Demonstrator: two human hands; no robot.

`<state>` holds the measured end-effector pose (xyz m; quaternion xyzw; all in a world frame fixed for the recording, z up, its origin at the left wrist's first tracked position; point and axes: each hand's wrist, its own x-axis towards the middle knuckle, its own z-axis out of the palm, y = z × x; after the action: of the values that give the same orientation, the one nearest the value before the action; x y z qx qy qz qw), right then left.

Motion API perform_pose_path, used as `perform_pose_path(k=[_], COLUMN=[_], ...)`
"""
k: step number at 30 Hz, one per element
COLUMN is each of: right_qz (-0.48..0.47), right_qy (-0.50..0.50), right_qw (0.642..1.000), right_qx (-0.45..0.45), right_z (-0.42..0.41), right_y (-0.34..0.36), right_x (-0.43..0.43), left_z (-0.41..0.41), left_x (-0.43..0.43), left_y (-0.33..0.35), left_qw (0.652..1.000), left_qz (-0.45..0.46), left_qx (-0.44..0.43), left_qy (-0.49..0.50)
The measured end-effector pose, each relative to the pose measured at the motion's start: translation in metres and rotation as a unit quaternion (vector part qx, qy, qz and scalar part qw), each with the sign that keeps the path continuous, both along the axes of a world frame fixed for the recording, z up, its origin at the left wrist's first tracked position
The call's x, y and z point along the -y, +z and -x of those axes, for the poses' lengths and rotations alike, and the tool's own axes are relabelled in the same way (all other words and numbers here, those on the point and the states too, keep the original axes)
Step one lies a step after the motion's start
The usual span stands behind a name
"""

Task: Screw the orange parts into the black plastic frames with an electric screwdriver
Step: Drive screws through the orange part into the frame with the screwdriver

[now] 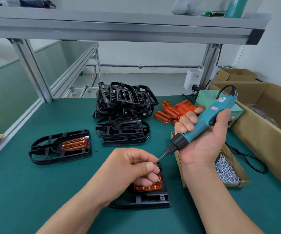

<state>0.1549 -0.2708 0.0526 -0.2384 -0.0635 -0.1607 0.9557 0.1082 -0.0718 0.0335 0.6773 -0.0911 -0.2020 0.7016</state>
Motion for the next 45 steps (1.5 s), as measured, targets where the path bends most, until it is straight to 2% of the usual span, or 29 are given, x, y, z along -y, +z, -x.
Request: perform_pose_path(k=[5, 19, 33, 38, 45], right_qz=[0.008, 0.06, 0.112, 0.101, 0.096], right_qy=[0.0, 0.011, -0.005, -0.006, 0.007], right_qw=[1.0, 0.998, 0.993, 0.995, 0.995], right_qx=[0.005, 0.023, 0.036, 0.019, 0.008], right_z=[0.001, 0.004, 0.009, 0.008, 0.008], right_y=[0.001, -0.001, -0.003, -0.007, -0.01], right_x=[-0.001, -0.008, -0.017, -0.02, -0.024], left_z=[0.0, -0.002, -0.004, -0.003, -0.008], left_x=[0.001, 0.002, 0.002, -0.002, -0.016], left_y=[-0.003, -0.007, -0.015, -0.013, -0.002], left_qw=[1.0, 1.0, 0.99, 0.97, 0.953], left_qz=[0.007, 0.007, -0.084, -0.168, -0.201], left_qx=[-0.022, -0.003, 0.109, 0.175, 0.221], left_qy=[-0.017, -0.011, 0.021, 0.017, 0.05])
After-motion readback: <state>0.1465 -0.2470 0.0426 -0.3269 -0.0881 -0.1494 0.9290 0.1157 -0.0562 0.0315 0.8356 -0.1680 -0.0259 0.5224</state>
